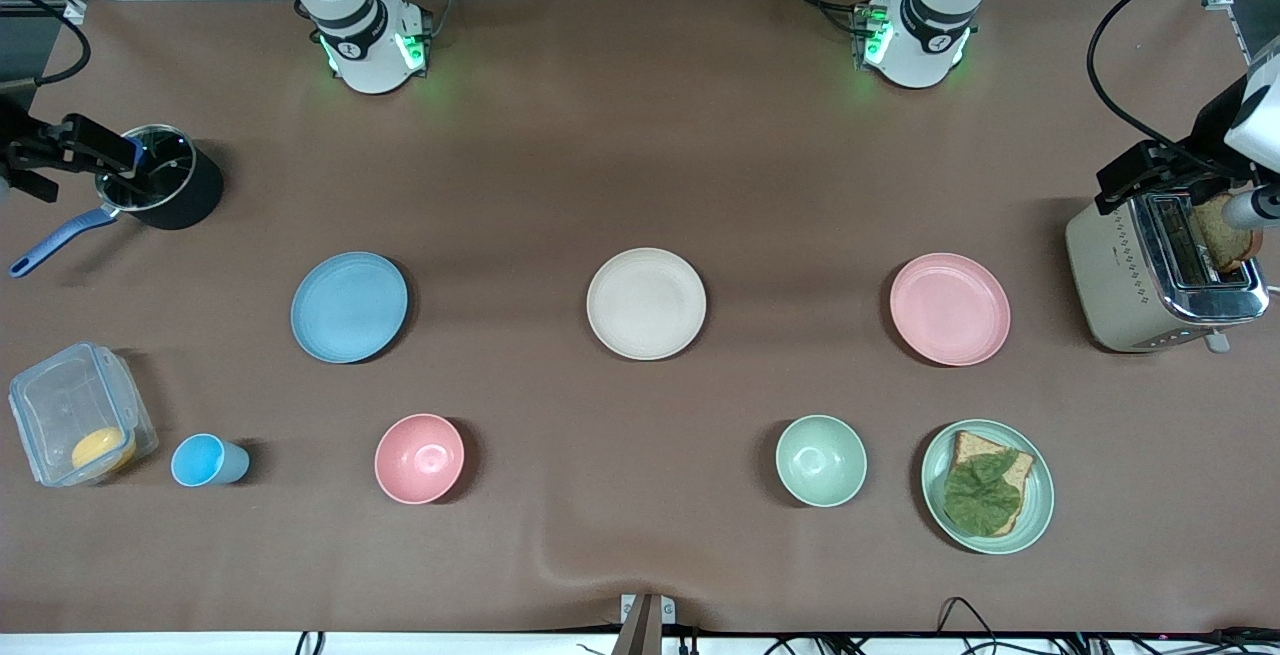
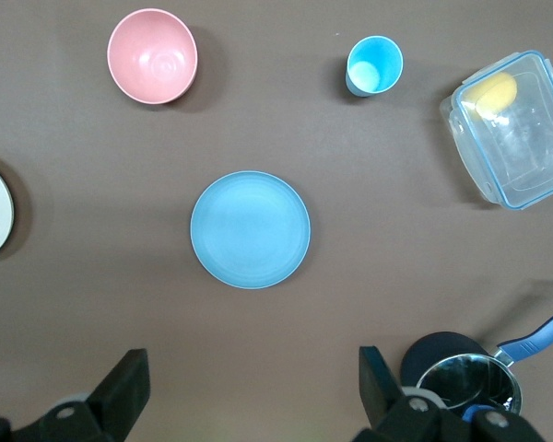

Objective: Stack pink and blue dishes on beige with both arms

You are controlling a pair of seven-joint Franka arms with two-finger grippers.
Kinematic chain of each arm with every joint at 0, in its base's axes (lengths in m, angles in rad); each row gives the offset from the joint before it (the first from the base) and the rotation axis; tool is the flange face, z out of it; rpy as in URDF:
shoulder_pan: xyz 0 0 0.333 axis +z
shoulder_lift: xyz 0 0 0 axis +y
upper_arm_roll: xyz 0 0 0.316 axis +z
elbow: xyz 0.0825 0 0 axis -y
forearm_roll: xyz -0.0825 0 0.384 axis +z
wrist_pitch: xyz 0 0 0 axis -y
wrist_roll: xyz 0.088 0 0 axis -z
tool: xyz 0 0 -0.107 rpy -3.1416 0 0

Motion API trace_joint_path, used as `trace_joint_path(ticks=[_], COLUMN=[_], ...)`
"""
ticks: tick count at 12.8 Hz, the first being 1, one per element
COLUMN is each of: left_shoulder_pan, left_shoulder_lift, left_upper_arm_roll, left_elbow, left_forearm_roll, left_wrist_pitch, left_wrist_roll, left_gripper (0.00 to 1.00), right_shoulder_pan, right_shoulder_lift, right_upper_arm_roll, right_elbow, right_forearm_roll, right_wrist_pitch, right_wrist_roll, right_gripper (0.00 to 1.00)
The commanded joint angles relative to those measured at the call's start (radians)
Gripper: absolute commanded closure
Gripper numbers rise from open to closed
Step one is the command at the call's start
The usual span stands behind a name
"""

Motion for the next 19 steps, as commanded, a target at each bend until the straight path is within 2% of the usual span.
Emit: trace_joint_path(ticks=[1,4,8,10,12,15,17,19], left_shoulder_pan=[0.004,0.01,0.029,0.104,0.128,0.187,0.184,0.179], left_shoulder_lift=[0.011,0.014,0.083,0.107,0.132,0.22,0.268,0.337], left_upper_arm_roll=[-0.004,0.0,0.003,-0.001,0.002,-0.001,-0.004,-0.007], left_elbow=[0.028,0.029,-0.009,-0.102,-0.221,-0.354,-0.397,-0.398], left_forearm_roll=[-0.003,-0.003,0.021,0.026,0.027,0.027,0.027,0.015], left_wrist_pitch=[-0.024,-0.024,-0.001,0.126,0.293,0.491,0.559,0.573], left_wrist_roll=[0.016,0.02,0.022,0.022,0.034,0.039,0.039,0.037], left_gripper=[0.0,0.0,0.0,0.0,0.0,0.0,0.0,0.0], right_shoulder_pan=[-0.001,-0.003,-0.007,-0.007,-0.007,-0.024,-0.023,-0.02], right_shoulder_lift=[-0.01,-0.01,-0.008,-0.006,-0.005,-0.002,0.007,0.026], right_upper_arm_roll=[-0.001,-0.001,-0.003,-0.004,-0.004,-0.006,-0.007,-0.006], right_elbow=[-0.005,-0.005,-0.023,-0.045,-0.078,-0.179,-0.233,-0.275], right_forearm_roll=[-0.007,-0.005,-0.002,-0.001,0.001,0.002,0.002,0.002], right_wrist_pitch=[-0.007,-0.007,0.001,0.017,0.051,0.16,0.201,0.232], right_wrist_roll=[-0.008,-0.008,-0.009,-0.009,-0.009,-0.008,-0.009,-0.008], right_gripper=[0.0,0.0,0.0,0.0,0.0,0.0,0.0,0.0])
